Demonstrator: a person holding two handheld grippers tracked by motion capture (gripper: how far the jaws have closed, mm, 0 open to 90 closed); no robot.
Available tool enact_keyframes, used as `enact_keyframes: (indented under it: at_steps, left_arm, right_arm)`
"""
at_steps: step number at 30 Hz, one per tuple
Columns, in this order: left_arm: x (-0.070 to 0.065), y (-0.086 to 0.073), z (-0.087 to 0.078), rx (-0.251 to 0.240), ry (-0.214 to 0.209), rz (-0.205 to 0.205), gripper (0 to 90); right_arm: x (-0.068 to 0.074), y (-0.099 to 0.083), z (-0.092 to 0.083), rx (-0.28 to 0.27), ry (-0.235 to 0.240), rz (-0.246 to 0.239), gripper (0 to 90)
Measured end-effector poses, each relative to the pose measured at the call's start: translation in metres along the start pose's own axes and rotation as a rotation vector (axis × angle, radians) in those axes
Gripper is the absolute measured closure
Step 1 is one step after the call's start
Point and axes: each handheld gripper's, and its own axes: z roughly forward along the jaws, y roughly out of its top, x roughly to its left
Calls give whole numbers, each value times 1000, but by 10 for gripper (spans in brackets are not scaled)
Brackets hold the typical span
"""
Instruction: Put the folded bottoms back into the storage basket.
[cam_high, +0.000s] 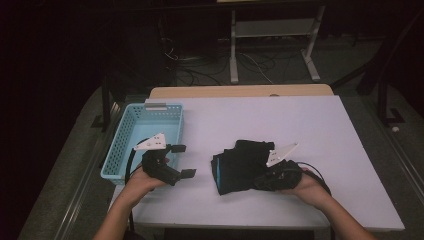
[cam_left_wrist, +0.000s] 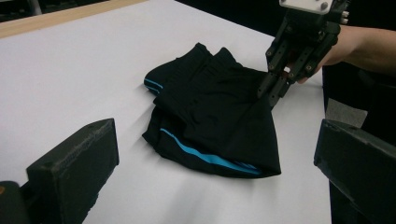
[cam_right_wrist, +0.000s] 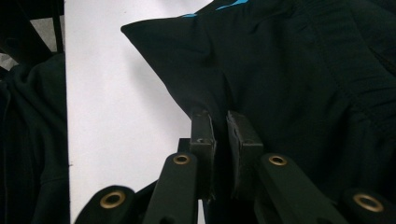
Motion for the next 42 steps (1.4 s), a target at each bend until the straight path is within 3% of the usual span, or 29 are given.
enact_keyframes:
  at_steps: [19, 35, 40, 42]
  left_arm:
    - [0, 0, 0, 3, -2, 2, 0]
    - [0, 0, 0, 1, -6, -1, 0]
    - [0, 0, 0, 4, -4, 0, 0]
    - [0, 0, 0, 3, -4, -1, 0]
  right_arm:
    - [26, -3, 5, 17, 26, -25, 808]
    - [27, -9, 13, 50, 47, -55, 789]
    - [27, -8, 8, 18, 43, -52, 678]
    - [26, -7, 2, -21, 35, -37, 599]
